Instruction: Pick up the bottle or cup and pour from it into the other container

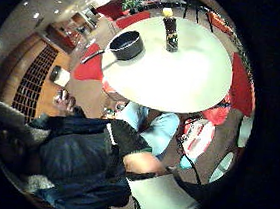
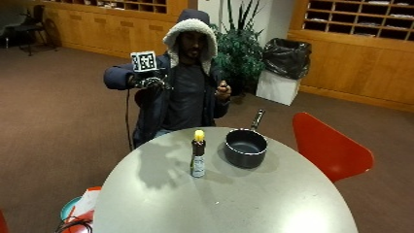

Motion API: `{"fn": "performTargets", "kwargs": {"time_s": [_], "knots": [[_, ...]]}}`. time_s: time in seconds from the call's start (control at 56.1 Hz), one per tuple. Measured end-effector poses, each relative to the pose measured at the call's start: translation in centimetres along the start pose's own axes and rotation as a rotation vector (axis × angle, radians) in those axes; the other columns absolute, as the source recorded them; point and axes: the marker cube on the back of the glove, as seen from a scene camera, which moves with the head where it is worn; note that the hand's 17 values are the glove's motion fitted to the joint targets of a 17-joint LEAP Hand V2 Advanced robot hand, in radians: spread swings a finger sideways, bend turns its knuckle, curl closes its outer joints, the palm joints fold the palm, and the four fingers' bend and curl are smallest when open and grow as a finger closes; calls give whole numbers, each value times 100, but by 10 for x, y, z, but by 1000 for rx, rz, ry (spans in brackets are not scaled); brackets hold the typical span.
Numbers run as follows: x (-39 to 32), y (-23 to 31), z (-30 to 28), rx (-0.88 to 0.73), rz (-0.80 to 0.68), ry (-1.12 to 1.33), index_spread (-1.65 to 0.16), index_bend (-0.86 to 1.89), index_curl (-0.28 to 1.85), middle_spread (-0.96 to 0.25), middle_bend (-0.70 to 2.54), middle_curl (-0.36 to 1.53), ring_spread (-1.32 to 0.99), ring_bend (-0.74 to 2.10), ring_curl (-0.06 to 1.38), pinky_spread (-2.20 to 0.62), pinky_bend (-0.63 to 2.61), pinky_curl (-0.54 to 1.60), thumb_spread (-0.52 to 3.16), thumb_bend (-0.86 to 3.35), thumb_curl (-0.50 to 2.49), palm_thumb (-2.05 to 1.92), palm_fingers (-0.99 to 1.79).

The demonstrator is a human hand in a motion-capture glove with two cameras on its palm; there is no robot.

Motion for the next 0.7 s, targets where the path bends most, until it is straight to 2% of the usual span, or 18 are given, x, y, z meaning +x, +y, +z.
{"fn": "performTargets", "kwargs": {"time_s": [0.107,0.16,0.214,0.267,0.339,0.374,0.463,0.535,0.606,0.695], "knots": [[-1,2,1,7,68,-8,-31,44,18,-5,28,12,12,11,0,29,30,12,62,9,13,27,26],[3,-7,2,17,96,-23,-34,44,21,-5,29,15,14,12,0,32,31,15,71,7,15,29,24],[5,-18,4,36,191,-51,-36,44,23,-4,29,17,16,13,0,35,31,16,76,5,18,29,23],[11,-28,10,65,198,-102,-37,44,25,-3,28,18,17,13,0,37,31,18,80,2,20,30,22],[9,-44,22,76,430,-194,-38,43,26,0,27,20,19,13,0,39,34,21,83,0,22,33,20],[14,-61,30,109,471,-229,-38,42,27,0,27,21,19,14,0,40,34,21,84,-1,24,33,19],[36,-84,55,54,189,-310,-38,39,28,3,26,23,20,15,0,41,36,24,85,-2,26,35,16],[44,-111,81,128,198,-353,-38,37,29,4,25,24,21,15,0,41,36,25,85,-3,28,36,16],[51,-134,108,97,128,-428,-38,36,29,5,24,25,22,14,1,41,37,26,85,-3,29,37,15],[49,-166,153,138,151,-544,-38,36,31,5,23,26,22,15,1,42,38,28,85,-3,30,38,15]]}}
